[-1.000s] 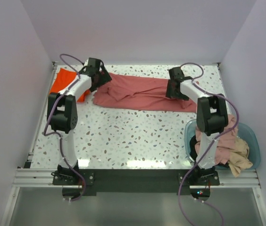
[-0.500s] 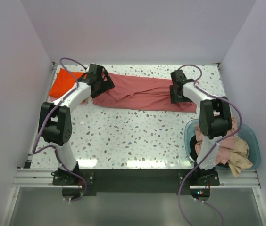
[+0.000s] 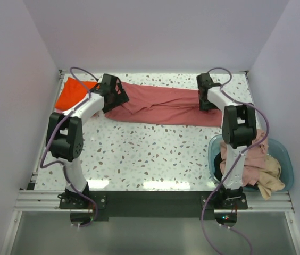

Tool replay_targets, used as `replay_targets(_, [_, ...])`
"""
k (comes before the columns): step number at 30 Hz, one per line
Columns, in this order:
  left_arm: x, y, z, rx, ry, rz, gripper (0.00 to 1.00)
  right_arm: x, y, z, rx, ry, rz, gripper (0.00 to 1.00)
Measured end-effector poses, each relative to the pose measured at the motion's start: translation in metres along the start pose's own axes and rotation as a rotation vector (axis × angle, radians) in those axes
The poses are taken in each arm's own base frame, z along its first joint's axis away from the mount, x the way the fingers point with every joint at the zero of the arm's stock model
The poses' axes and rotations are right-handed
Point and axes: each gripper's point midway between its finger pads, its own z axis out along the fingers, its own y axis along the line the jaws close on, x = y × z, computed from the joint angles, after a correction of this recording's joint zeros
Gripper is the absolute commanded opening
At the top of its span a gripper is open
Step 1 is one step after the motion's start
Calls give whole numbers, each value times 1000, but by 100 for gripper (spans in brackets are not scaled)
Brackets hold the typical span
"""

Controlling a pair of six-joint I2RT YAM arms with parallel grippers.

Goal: Fold and stack the t-shirts
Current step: Fold the tshirt

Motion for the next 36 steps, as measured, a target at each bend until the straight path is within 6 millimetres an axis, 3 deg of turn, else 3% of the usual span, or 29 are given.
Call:
replay_targets(7, [1,2,7,-22,8,3,100,-62,-50,20,57,-47,169,73])
replay_targets(11, [-3,-2,9,-15,1,2,100,-67,-60,19,53,-44,194,73])
replay_targets(15, [-5,-5,8,-3,0,0,100,-52,-37,8,-76,-17,196,74])
replay_targets(21, [-6,-18,13,30,9,3,100,-8,8,-30,-378,33,236,75])
replay_targets(24, [-1,-27,19,44,23,14,100,6,31,-40,-498,55,249,77])
replay_targets(27, [3,-36,27,56,37,24,100,10,49,-42,-578,74,257,79])
replay_targets(29, [7,-39,34,56,44,30,100,10,59,-42,-613,83,266,95])
replay_targets(30, [9,-40,37,53,48,32,100,10,63,-41,-625,87,267,99])
replay_targets(36, [10,-44,63,39,60,33,88,16,71,-32,-633,116,277,99])
